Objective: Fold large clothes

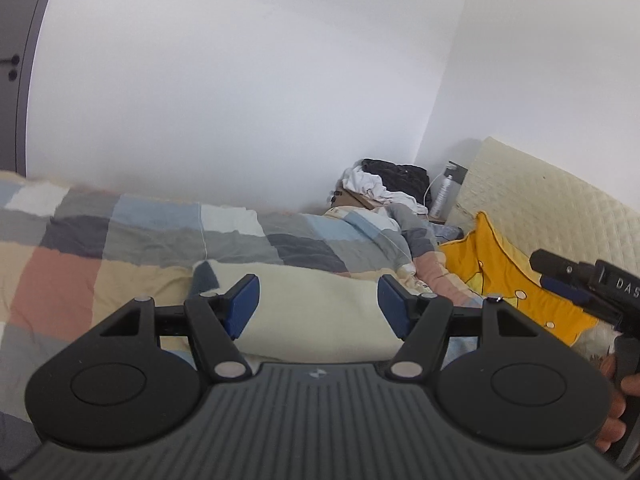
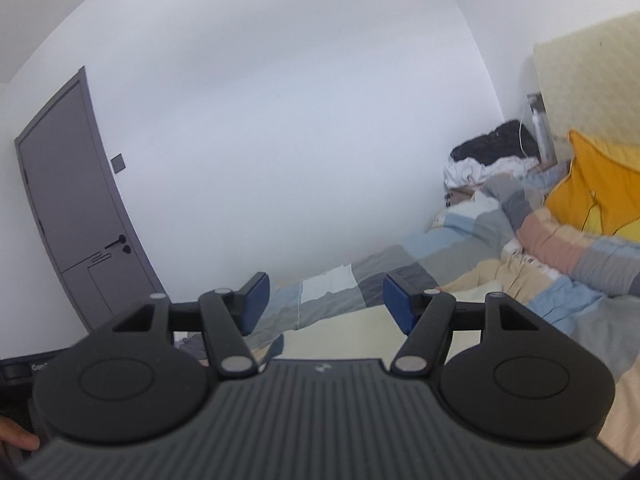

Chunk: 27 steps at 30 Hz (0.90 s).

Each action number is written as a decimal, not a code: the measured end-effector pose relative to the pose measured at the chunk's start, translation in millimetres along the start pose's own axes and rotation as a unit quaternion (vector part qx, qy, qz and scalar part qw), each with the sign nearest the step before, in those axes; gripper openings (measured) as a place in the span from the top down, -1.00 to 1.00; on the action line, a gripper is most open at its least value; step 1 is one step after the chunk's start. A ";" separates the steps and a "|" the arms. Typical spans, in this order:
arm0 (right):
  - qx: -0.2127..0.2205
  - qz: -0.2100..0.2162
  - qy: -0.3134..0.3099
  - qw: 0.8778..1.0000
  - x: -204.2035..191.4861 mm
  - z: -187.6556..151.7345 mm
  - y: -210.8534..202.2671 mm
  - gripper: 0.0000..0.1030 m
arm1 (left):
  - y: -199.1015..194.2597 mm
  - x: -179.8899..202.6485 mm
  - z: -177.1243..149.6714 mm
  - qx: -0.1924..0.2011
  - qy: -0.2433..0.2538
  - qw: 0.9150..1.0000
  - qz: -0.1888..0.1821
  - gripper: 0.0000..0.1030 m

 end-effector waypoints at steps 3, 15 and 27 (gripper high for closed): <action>0.004 -0.001 -0.022 1.000 -8.3 -0.6 -19.3 -0.29 | -26.8 10.2 -2.5 0.005 0.015 1.000 0.001 -0.37; -0.026 -0.014 -0.067 0.997 -21.3 -34.7 -70.7 -0.29 | -93.9 42.4 -31.9 0.020 0.078 0.997 -0.008 -0.43; -0.050 -0.022 -0.091 0.994 -23.6 -69.7 -99.4 -0.28 | -102.4 38.3 -60.4 0.018 0.076 0.997 0.005 -0.47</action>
Point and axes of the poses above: each gripper's, at about its wrist camera, not at the fingertips, and y roughly the way its jaws point, x to its right, z to its top, the point moved 4 cm from there along y, roughly the way its jaws point, and after that the axes turned 4 degrees about x, right-handed, at the moved point
